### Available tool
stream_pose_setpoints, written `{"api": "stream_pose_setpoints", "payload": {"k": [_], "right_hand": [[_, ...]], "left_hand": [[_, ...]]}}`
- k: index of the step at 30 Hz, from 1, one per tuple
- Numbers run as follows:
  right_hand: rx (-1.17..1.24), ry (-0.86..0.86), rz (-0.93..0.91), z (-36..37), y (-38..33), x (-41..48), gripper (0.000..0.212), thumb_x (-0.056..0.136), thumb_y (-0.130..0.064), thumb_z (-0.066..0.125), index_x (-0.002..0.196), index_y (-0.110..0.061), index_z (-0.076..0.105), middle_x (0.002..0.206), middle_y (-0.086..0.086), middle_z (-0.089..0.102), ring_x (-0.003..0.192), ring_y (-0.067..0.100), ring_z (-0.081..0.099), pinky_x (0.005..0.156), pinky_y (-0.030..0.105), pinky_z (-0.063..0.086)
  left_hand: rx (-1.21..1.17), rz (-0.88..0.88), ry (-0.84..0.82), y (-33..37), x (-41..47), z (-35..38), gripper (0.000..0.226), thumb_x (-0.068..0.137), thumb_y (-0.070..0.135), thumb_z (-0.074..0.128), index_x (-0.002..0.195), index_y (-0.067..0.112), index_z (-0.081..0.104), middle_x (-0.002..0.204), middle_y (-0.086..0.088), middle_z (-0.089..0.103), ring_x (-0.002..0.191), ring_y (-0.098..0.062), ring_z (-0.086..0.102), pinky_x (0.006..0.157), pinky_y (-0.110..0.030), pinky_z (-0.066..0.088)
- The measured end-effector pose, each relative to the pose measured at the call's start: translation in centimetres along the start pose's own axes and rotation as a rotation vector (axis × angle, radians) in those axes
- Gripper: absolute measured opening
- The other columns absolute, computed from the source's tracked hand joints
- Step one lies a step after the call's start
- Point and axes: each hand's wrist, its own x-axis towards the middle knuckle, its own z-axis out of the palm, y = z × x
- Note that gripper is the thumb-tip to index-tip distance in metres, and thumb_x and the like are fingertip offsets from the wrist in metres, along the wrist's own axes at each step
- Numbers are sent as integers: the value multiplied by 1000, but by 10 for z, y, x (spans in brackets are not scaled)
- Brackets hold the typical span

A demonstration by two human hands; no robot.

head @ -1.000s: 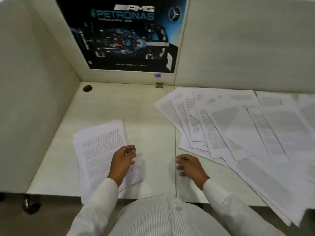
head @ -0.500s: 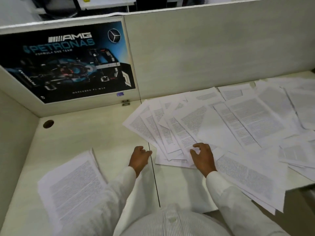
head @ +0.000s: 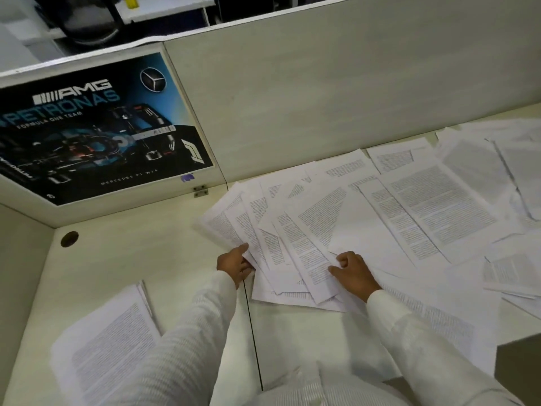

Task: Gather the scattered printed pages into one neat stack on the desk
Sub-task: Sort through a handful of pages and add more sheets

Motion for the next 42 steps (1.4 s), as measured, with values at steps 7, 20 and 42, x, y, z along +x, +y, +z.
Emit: {"api": "stream_pose_setpoints", "payload": {"k": [7,20,42], "right_hand": [[192,-75,49,-12,7,6,23,90,-27,68,109,-19,58,103,4,59,88,14,60,66,28,56],[556,-98,155,-37,15,19,9,95,-15,60,101,-10,64,87,12,70,69,20,68,50,28,50],[281,-162,-142,3,-50,-20,16,88,-36,70,94,-22,65,95,2,70,90,22,68,79,41,57]], "left_hand": [[213,139,-23,-16,-13,55,47,83,15,77,126,4,60,121,-9,67,105,-29,65,91,-37,52],[255,157,20,-22,-24,51,41,83,11,77,120,5,63,114,-9,69,98,-30,66,87,-38,52],[-92,401,358,-16,-94,-143,56,84,22,78,133,5,57,122,-7,66,108,-28,62,96,-37,48]]}}
